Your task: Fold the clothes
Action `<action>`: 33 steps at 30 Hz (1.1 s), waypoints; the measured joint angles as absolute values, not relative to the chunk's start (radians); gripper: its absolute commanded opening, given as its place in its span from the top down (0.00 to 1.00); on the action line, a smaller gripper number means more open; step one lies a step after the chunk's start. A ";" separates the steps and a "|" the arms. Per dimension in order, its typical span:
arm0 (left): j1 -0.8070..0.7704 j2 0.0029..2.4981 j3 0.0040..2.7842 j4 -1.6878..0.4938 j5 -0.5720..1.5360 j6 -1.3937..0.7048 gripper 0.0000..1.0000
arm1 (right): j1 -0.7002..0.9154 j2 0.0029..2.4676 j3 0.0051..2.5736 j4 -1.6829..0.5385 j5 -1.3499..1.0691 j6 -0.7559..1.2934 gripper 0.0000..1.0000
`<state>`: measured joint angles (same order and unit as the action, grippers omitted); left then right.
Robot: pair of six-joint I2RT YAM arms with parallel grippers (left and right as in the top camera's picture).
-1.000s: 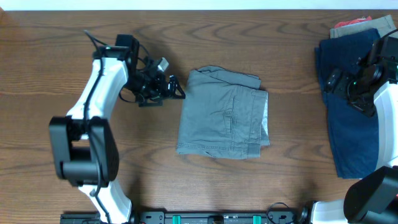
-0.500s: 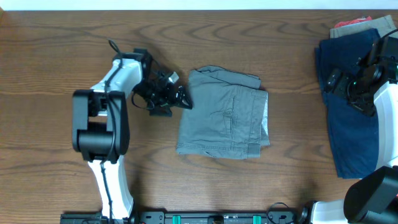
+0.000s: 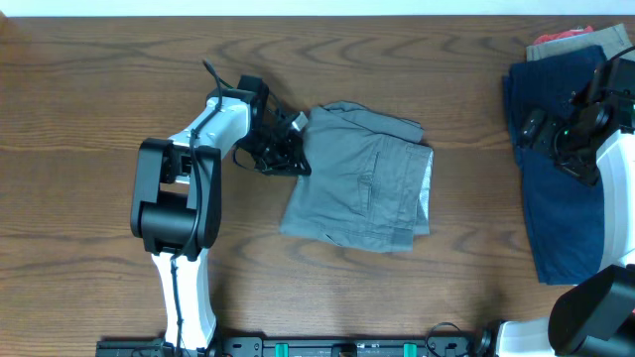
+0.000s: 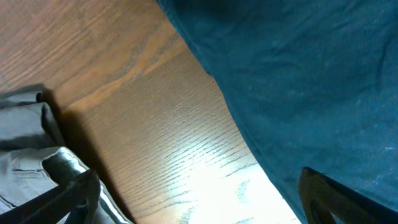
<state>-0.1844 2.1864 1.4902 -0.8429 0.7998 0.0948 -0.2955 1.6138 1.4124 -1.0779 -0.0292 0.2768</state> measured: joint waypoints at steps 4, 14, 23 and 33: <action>-0.145 2.186 1.490 -0.750 0.797 0.002 0.94 | -0.295 1.614 1.412 -1.078 -0.029 0.277 0.01; 0.241 2.186 1.490 -0.607 0.721 -0.202 0.94 | -0.295 1.614 1.412 -1.078 -0.029 0.277 0.01; 0.718 2.186 1.490 -0.563 0.691 -0.557 0.94 | -0.295 1.614 1.412 -1.078 -0.029 0.277 0.01; 0.851 2.186 1.490 -0.600 0.748 -0.704 0.85 | -0.295 1.614 1.412 -1.078 -0.029 0.277 0.01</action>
